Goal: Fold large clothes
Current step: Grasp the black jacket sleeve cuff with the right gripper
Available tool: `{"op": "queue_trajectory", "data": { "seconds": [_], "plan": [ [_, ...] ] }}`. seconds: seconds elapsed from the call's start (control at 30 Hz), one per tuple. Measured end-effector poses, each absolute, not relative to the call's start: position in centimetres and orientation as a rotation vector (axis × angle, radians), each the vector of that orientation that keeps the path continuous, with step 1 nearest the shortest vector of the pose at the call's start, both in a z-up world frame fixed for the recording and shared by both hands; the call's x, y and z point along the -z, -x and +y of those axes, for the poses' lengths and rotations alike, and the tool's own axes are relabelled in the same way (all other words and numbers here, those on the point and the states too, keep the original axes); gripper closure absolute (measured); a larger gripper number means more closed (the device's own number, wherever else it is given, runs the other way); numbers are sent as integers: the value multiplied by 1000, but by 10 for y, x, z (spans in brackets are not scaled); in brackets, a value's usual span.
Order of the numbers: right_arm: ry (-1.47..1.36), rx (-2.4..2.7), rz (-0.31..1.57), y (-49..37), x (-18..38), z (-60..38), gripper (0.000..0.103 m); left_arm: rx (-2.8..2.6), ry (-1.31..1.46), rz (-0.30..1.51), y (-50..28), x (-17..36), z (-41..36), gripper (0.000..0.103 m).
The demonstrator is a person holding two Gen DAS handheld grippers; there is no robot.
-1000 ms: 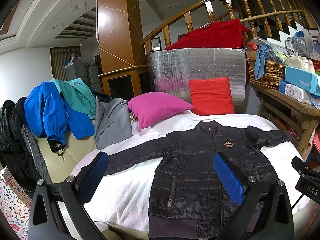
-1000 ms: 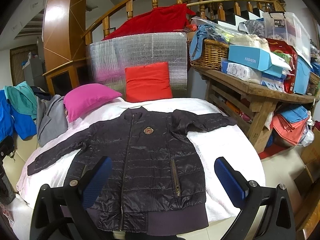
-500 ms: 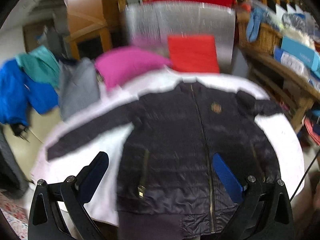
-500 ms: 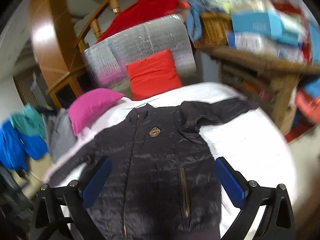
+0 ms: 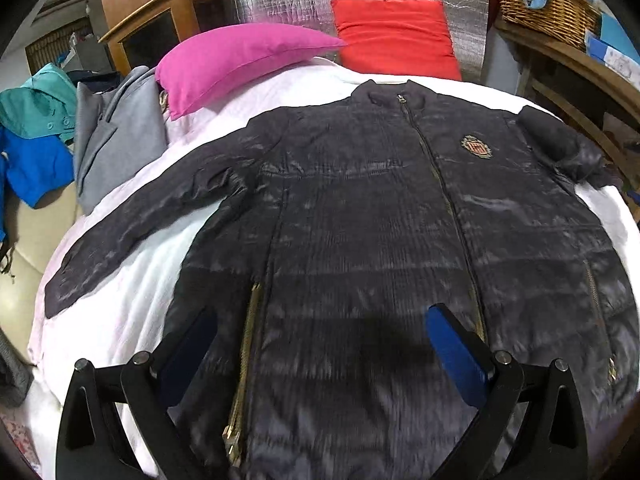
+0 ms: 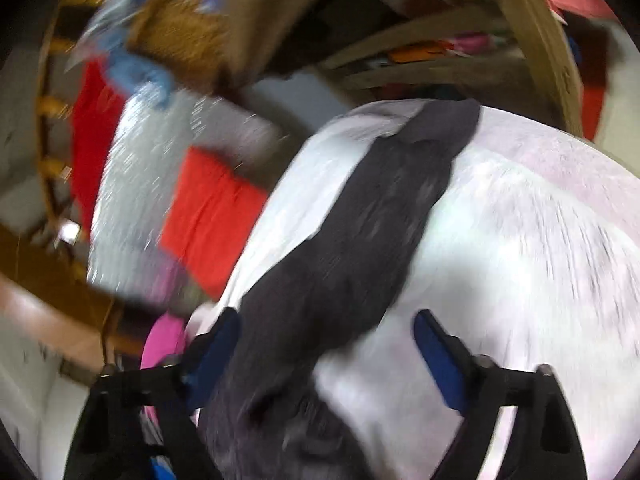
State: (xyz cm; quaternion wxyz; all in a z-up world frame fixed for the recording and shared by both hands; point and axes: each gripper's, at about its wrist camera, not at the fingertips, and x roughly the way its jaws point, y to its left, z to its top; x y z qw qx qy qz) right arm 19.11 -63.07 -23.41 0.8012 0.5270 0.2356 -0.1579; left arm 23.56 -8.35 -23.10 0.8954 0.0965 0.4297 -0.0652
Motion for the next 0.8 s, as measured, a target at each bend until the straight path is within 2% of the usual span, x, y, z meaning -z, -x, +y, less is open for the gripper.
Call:
{"op": "queue_trajectory", "data": {
  "seconds": [0.1, 0.37, 0.4, 0.43, 0.47, 0.53, 0.67, 0.8],
  "plan": [
    [-1190, 404, 490, -209, 253, -661, 23, 138, -228, 923, -253, 246, -93, 0],
    [-1216, 561, 478, -249, 280, -711, 39, 172, -218, 1020, -281, 277, -109, 0],
    [-1197, 578, 476, -253, 280, -713, 46, 176, -211, 1029, -283, 279, -109, 0],
    [-1185, 595, 479, -258, 280, -716, 63, 179, -204, 1037, -284, 282, -109, 0],
    [-1176, 618, 478, -261, 281, -719, 70, 184, -196, 1043, -285, 285, -109, 0],
    [-1174, 622, 473, -263, 285, -722, 77, 190, -184, 1034, -284, 288, -108, 0],
    [-1143, 572, 415, -253, 272, -717, 82, 203, -192, 1023, -283, 293, -108, 0],
    [-1040, 470, 356, -251, 225, -685, 84, 215, -180, 1046, -278, 292, -106, 0]
  ]
}}
